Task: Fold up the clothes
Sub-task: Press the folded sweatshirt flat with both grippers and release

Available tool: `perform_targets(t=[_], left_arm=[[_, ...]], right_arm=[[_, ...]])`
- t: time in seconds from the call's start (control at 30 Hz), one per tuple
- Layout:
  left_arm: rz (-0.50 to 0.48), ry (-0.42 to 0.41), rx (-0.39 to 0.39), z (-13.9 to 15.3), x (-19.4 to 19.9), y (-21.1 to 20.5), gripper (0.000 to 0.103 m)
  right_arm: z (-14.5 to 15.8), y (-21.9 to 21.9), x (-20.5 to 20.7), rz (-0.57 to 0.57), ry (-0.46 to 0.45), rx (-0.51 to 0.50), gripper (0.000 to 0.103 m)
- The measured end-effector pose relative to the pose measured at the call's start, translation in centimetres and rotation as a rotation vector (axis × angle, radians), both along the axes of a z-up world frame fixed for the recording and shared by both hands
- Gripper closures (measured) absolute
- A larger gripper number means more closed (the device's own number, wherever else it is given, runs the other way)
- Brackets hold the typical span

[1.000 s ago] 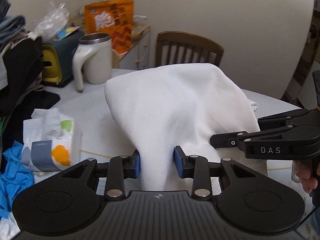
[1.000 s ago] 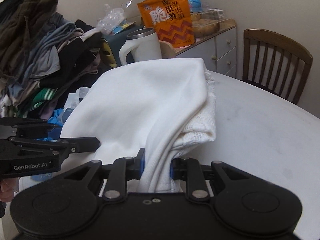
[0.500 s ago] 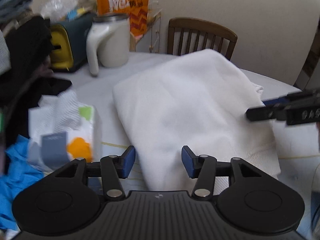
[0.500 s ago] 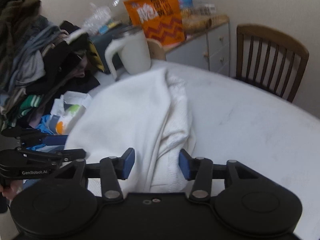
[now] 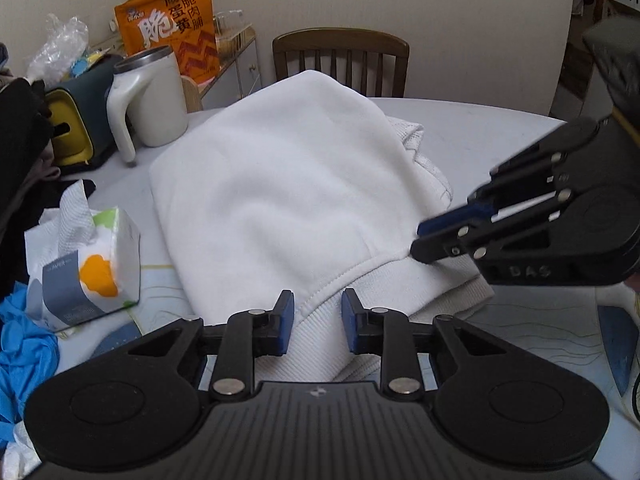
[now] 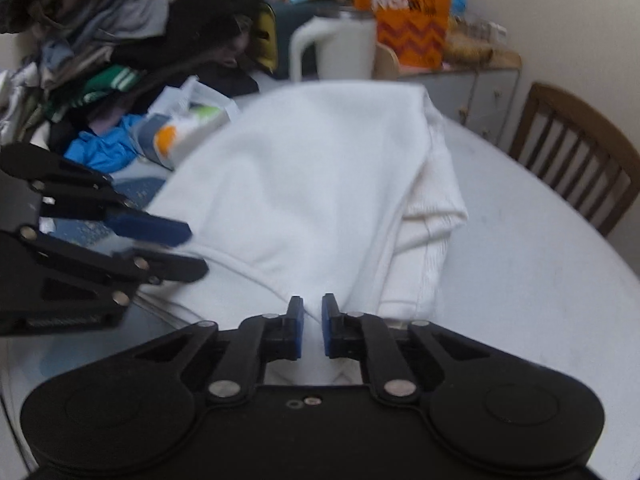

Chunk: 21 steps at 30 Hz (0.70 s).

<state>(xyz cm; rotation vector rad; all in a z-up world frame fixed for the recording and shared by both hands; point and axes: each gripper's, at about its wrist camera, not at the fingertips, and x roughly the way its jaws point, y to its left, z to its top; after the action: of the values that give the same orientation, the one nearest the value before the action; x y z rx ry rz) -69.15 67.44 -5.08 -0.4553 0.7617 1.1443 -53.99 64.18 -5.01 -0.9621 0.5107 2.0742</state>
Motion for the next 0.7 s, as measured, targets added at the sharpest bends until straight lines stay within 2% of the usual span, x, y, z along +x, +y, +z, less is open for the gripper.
perform_targets(t=[0.1,0.37,0.53,0.6,0.67,0.7], left_arm=[[0.009,0.01,-0.003,0.2,0.2,0.0,0.079],[0.049,-0.009,0.008,2.2,0.5,-1.2,0.078],[0.075,0.005,0.019,3.2,0.9,-2.3,0.075],[0.088,-0.001,0.01,3.4,0.8,-2.6,0.066],[0.095,0.0,0.016,3.8,0.9,-3.1,0.037],[0.097,0.002,0.021,4.0,0.9,-3.4,0.033]], right_arm=[[0.0,0.3,0.2,-0.036,0.029,-0.024,0.0],[3.3,-1.2,1.9,-0.05,0.117,0.015,0.0],[4.2,-2.7,2.7,-0.067,0.144,0.005,0.0],[4.4,-3.4,3.0,-0.076,0.157,0.01,0.0],[4.8,-4.0,3.4,-0.093,0.174,0.02,0.0],[5.0,-4.2,3.6,-0.101,0.183,0.025,0.0]])
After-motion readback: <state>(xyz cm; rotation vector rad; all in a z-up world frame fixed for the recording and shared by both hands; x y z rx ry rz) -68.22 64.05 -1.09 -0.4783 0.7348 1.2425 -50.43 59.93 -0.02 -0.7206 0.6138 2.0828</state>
